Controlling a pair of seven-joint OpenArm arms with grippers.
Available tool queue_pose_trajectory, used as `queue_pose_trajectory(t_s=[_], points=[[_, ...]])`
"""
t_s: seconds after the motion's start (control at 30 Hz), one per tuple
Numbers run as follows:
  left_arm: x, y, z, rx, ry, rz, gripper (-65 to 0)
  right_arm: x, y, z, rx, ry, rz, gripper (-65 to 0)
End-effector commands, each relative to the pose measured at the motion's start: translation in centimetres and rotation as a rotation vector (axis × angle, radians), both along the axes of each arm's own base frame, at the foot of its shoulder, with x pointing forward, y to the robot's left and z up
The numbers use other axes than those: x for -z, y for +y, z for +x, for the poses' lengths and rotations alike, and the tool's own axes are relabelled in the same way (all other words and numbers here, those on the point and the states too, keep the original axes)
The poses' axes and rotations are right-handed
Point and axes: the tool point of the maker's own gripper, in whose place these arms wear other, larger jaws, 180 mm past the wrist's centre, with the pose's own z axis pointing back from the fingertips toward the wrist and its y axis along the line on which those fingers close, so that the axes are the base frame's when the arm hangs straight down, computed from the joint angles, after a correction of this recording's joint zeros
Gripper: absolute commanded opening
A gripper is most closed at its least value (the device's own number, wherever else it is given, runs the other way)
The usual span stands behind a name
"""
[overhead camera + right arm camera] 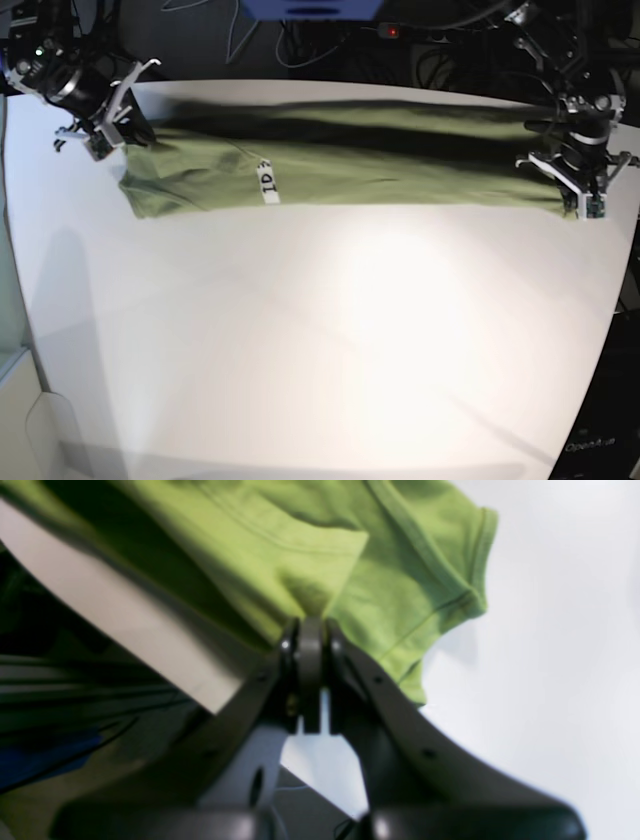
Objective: Fold the T-shirt properly
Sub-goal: 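Lower the folded edge onto the shirt and release with both grippers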
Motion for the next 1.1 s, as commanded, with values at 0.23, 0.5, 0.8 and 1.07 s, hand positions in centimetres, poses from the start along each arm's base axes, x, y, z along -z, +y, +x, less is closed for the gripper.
queue_pose_trajectory(t_s=[0.23, 0.5, 0.8, 1.07], points=[[-0.1, 0.4, -1.1, 0.002, 0.004, 0.024, -62.8, -0.9, -0.1, 0.5, -0.008, -0.031, 0.010, -64.4], [2.2, 0.4, -2.2, -0.002, 0.064, -0.010, -62.4, -0.8, -0.1, 0.5, -0.008, -0.030, 0.009, -64.4], [4.5, 0.4, -3.3, -0.014, 0.116, -0.055, -53.9, -1.0, -0.2, 0.9, -0.007, -0.038, 0.005, -64.1], [4.4, 0.5, -3.3, -0.017, 0.109, -0.058, -32.6, -0.4, -1.0, 1.3, 0.018, -0.029, -0.001, -63.4]])
